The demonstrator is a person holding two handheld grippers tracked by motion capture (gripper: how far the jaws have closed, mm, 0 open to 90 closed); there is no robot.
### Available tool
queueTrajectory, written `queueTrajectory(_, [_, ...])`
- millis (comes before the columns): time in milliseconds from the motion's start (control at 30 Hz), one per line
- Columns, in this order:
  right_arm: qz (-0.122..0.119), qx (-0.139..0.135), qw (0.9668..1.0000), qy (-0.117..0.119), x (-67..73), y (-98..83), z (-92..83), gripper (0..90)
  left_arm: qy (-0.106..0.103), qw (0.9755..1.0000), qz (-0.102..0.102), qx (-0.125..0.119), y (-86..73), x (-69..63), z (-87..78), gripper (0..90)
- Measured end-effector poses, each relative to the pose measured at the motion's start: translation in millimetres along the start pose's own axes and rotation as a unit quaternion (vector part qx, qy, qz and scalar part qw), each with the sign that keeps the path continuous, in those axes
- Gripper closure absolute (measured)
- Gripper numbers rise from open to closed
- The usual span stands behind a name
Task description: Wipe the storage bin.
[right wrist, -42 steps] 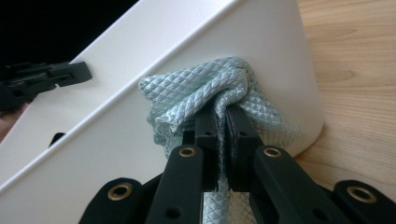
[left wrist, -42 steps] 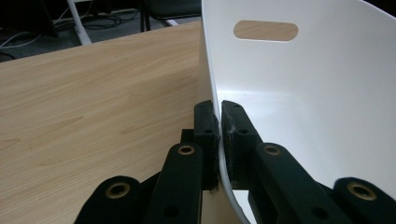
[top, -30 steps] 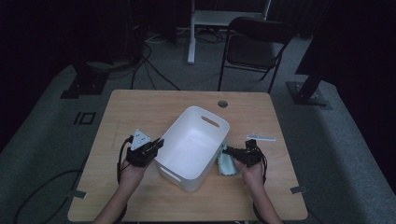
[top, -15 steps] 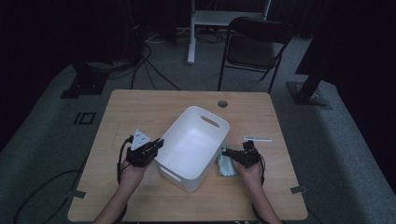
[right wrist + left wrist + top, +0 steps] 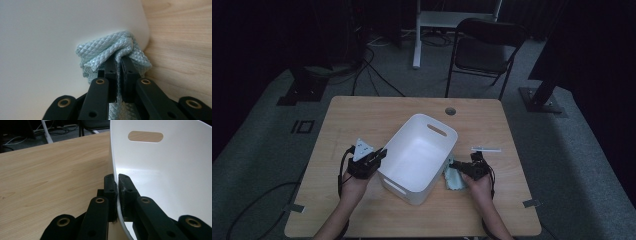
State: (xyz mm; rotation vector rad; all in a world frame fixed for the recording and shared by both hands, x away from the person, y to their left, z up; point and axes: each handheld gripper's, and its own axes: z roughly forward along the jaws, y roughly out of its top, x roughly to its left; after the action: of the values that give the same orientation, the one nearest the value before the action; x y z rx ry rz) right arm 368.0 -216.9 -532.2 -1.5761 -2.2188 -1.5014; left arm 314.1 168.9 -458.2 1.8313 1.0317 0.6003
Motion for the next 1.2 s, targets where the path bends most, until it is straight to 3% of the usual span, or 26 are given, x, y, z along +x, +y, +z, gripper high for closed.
queueTrajectory(167, [-0.011,-0.024,0.9985,0.047,18.0,4.3,-18.6,85.3,-0.002,1.0,0.0,-0.001,0.2,-0.3,0.4,86.0])
queueTrajectory(333, [-0.024,-0.052,0.9943,0.09,34.5,11.7,-36.5,85.3,-0.003,1.0,0.002,0.0,0.3,-0.3,0.6,86.0])
queueTrajectory(467, [-0.037,-0.07,0.9915,0.103,44.5,16.7,-46.8,85.3,-0.004,1.0,0.003,0.001,0.5,-0.3,0.7,86.0])
queueTrajectory(533, [-0.045,-0.071,0.9919,0.095,47.1,17.3,-47.4,85.3,-0.005,1.0,0.003,0.0,0.5,-0.2,0.8,86.0])
queueTrajectory(767, [-0.035,-0.061,0.9935,0.089,41.0,13.3,-37.9,85.3,-0.009,1.0,0.004,0.0,0.3,-0.2,0.8,85.9])
queueTrajectory(1200, [-0.022,-0.032,0.9979,0.051,24.9,5.7,-21.9,85.3,-0.01,0.9999,0.003,0.0,0.4,-0.7,1.1,85.7])
